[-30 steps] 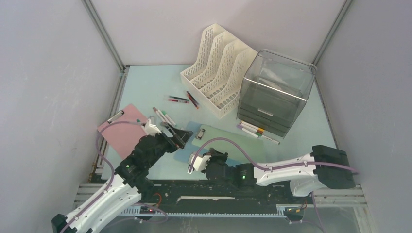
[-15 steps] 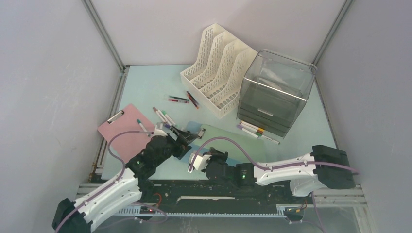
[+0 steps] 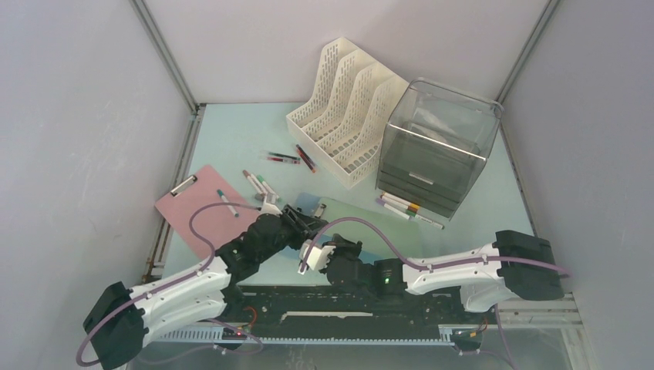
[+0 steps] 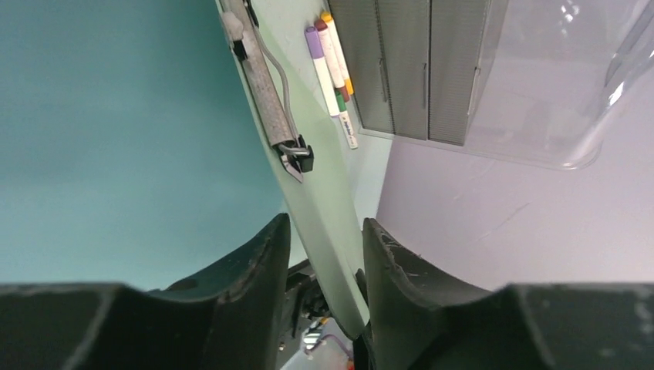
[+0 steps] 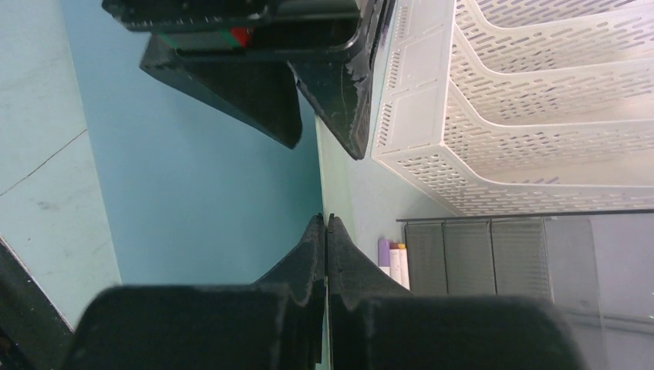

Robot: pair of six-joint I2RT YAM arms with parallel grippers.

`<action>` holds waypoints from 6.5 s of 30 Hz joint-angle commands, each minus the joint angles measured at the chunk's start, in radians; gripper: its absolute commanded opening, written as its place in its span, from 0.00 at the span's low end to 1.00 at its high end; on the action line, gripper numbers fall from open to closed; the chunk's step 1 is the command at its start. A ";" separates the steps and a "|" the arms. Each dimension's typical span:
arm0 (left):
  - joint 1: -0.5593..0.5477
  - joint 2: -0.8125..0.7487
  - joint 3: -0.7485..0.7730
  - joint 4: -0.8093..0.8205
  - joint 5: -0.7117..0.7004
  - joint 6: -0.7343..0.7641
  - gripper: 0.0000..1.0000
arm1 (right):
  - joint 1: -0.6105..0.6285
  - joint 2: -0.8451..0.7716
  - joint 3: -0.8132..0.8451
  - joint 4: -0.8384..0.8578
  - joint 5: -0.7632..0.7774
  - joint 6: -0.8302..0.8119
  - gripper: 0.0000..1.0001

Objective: Organize the desk
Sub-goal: Pick up the folder from the center of the board, then place the folder in the storage box.

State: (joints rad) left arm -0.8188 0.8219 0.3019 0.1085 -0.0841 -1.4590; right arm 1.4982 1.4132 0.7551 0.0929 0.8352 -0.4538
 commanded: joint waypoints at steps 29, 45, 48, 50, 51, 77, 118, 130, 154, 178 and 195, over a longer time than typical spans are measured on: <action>-0.029 -0.249 0.124 -0.268 -0.240 0.319 0.00 | -0.122 -0.328 0.190 -0.656 -0.682 -0.067 0.93; 0.066 -0.221 0.334 -0.251 -0.099 0.845 0.00 | -0.553 -0.538 0.233 -0.804 -1.058 -0.108 0.88; 0.154 -0.213 0.393 -0.259 0.008 0.912 0.00 | -0.624 -0.550 0.233 -0.808 -1.088 -0.102 0.88; 0.195 -0.192 0.450 -0.278 0.043 0.960 0.00 | -0.664 -0.557 0.232 -0.810 -1.110 -0.100 0.88; 0.212 -0.175 0.482 -0.292 0.058 0.987 0.00 | -0.682 -0.562 0.232 -0.811 -1.124 -0.100 0.88; 0.705 0.330 1.233 -0.383 0.693 1.125 0.00 | -0.921 -0.654 0.235 -0.868 -1.398 -0.086 0.90; 0.779 1.223 2.032 -0.003 0.661 1.173 0.00 | -1.050 -0.628 0.128 -0.820 -1.298 -0.122 0.90; 0.758 1.361 2.062 0.215 0.698 1.113 0.00 | -1.026 -0.566 0.122 -0.821 -1.248 -0.140 0.89; 0.683 1.639 2.128 0.714 0.640 1.089 0.00 | -1.009 -0.530 0.108 -0.816 -1.210 -0.152 0.90; 0.674 1.723 1.991 1.033 0.592 0.923 0.00 | -0.987 -0.506 0.100 -0.812 -1.187 -0.157 0.90; 0.697 1.457 1.544 1.069 0.526 0.968 0.66 | -0.987 -0.531 0.097 -0.812 -1.202 -0.157 0.90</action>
State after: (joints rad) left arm -0.1261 2.4546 1.9125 1.1389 0.4812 -0.5102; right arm 0.5049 0.9062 0.8558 -0.7414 -0.3599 -0.6006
